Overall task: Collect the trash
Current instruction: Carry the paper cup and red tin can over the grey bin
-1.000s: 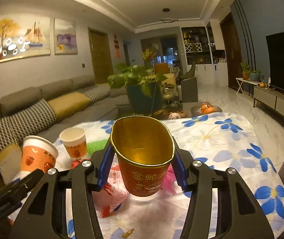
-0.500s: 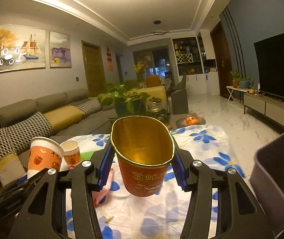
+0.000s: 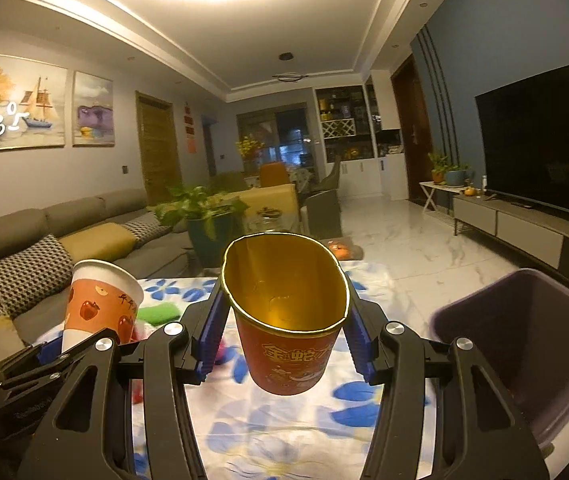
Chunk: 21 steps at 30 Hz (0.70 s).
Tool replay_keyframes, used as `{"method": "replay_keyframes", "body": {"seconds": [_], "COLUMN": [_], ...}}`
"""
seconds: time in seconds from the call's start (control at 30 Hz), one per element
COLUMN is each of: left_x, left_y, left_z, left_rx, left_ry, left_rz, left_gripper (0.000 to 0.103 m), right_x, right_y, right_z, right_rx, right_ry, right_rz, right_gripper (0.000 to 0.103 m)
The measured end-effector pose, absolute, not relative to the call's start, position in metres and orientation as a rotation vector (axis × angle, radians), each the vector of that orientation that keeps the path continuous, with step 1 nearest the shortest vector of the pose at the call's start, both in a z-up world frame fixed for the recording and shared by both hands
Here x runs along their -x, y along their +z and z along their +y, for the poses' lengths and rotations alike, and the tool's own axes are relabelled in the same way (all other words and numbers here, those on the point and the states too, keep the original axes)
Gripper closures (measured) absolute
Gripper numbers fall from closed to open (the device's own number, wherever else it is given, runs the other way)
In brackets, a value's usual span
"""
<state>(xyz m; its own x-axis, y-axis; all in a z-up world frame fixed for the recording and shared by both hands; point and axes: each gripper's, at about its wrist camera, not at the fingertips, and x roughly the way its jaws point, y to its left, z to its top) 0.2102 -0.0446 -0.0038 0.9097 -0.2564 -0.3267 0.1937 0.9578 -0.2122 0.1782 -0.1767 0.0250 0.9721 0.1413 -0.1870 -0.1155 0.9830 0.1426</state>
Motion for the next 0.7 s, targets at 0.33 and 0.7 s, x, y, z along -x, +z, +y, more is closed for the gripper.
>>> {"method": "replay_keyframes", "body": {"seconds": [0.33,0.7], "left_x": [-0.220,-0.228], "left_y": [0.002,0.005], "left_z": [-0.107,-0.177], "left_rx": [0.139,0.083], "left_ry": [-0.347,-0.467], "left_rz": [0.349,0.337], "left_gripper": [0.043,0.043], "right_x": [-0.165,-0.153], "right_y": [0.024,0.019], "right_z": [-0.227,-0.278], "right_rx": [-0.135,-0.135], "right_ry": [0.018,-0.099], "right_rz": [0.178,0.168], "right_gripper": [0.050,0.050]}}
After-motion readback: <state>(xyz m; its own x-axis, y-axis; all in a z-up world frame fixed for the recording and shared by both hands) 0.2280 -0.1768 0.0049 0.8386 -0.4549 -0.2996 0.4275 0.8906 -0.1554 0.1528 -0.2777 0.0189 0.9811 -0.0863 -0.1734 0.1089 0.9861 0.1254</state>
